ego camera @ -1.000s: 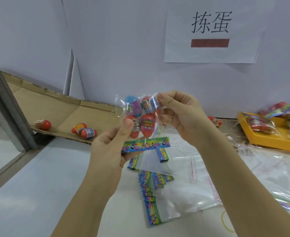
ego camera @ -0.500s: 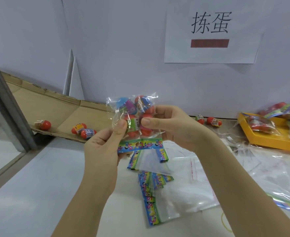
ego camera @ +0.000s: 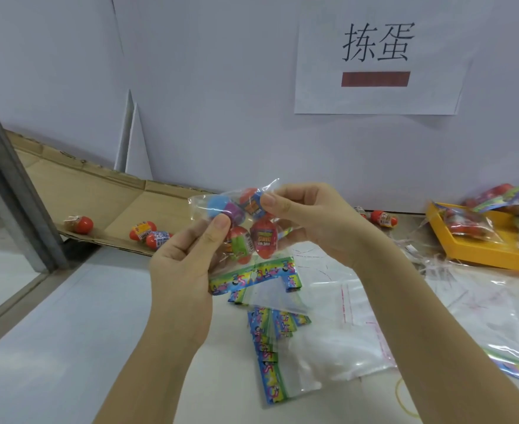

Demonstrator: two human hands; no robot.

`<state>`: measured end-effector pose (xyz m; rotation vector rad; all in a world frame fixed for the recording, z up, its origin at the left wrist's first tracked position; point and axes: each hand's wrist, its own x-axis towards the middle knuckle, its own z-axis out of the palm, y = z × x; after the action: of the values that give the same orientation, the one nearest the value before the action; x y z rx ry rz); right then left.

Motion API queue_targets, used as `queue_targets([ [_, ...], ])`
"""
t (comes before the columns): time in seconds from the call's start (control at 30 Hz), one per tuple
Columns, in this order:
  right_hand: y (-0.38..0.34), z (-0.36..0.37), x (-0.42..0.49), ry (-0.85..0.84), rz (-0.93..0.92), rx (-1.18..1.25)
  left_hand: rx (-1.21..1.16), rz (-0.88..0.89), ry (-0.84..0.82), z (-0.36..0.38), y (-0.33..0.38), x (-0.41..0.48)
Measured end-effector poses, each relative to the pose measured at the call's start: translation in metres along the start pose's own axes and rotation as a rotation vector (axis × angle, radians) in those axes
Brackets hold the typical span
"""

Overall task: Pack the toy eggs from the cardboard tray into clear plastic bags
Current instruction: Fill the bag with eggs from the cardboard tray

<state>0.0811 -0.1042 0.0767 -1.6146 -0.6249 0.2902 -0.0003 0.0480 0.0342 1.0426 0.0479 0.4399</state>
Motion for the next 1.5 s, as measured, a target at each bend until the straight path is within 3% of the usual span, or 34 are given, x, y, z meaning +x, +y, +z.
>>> queue_targets([
  [0.5, 0.003, 0.004, 0.003, 0.041, 0.046, 0.003, 0.014, 0.021, 0.036, -0.001, -0.005, 0.002],
  [0.57, 0.003, 0.006, 0.003, 0.072, 0.066, 0.027, 0.004, 0.055, 0.099, -0.001, -0.006, 0.003],
  [0.7, 0.004, 0.013, 0.005, 0.290, 0.055, -0.065, 0.151, 0.378, 0.261, -0.002, -0.004, 0.002],
  [0.73, 0.002, 0.016, 0.004, 0.269, 0.060, -0.063, 0.235, 0.477, 0.289, -0.003, -0.005, 0.001],
  [0.87, -0.005, 0.038, 0.001, -0.104, 0.156, 0.033, 0.709, 0.819, 0.234, -0.009, -0.016, -0.002],
  [0.97, -0.003, 0.042, 0.004, 0.036, 0.094, 0.023, 1.115, 1.034, 0.054, -0.010, -0.028, 0.000],
  [1.07, -0.003, 0.025, 0.002, 0.089, 0.071, 0.045, 0.970, 0.924, -0.034, -0.008, -0.025, -0.007],
  [1.17, -0.007, 0.005, -0.004, -0.082, 0.086, -0.046, 0.779, 0.739, 0.100, -0.009, -0.012, -0.006],
  [1.23, -0.008, 0.000, -0.006, -0.242, 0.099, -0.130, 0.591, 0.462, 0.094, -0.010, -0.001, 0.000],
  [1.3, -0.008, 0.002, -0.007, -0.324, 0.107, -0.178, 0.342, 0.207, -0.032, -0.012, 0.004, 0.006],
  [1.37, -0.007, 0.007, -0.005, -0.316, 0.102, -0.217, 0.318, 0.148, -0.083, -0.013, 0.004, 0.008],
  [1.5, -0.002, 0.014, 0.000, -0.126, 0.073, -0.141, 0.213, 0.127, 0.083, -0.014, 0.004, 0.011],
])
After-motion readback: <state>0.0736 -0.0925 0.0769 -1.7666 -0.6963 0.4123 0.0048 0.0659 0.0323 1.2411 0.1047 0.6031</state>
